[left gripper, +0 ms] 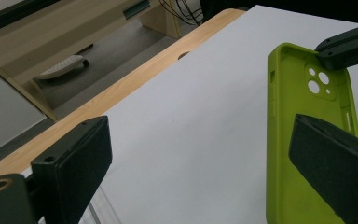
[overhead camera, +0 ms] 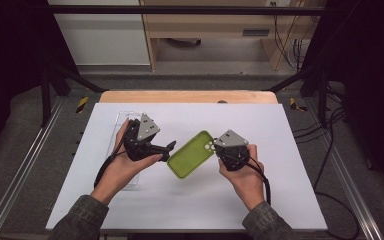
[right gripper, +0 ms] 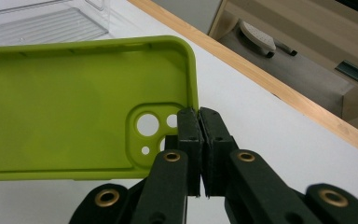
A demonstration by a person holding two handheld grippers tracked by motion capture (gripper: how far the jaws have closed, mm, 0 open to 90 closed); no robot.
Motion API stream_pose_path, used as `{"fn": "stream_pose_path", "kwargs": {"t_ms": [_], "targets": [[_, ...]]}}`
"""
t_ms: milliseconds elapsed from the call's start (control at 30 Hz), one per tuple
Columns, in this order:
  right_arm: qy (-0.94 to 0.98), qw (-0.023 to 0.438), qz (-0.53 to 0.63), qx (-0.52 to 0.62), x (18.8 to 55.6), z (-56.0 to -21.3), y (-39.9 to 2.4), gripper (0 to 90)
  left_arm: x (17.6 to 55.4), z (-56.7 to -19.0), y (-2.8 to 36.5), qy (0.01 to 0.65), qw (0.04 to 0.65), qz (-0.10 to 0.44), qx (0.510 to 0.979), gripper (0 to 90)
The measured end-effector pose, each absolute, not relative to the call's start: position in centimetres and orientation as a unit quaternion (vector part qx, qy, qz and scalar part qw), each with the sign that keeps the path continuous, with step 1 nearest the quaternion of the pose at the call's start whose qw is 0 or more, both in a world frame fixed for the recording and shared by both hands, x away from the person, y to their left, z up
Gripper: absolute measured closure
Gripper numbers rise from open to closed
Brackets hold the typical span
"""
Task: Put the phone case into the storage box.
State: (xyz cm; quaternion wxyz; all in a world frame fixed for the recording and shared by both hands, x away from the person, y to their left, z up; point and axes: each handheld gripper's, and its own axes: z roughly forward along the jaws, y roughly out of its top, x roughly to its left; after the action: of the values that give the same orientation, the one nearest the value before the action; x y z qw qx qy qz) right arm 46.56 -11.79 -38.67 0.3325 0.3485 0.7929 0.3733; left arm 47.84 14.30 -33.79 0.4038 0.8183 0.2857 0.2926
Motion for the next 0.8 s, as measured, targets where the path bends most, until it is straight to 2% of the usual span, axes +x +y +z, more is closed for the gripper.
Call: {"fn": "stream_pose_path", "kwargs": {"t_ms": [800], "targets": [[0.788, 0.343, 0.377, 0.345, 46.0, -38.6, -11.5, 87.9, 48.5, -33.6, 12.2, 0.271, 0.387, 0.274, 0.838, 8.2]]}}
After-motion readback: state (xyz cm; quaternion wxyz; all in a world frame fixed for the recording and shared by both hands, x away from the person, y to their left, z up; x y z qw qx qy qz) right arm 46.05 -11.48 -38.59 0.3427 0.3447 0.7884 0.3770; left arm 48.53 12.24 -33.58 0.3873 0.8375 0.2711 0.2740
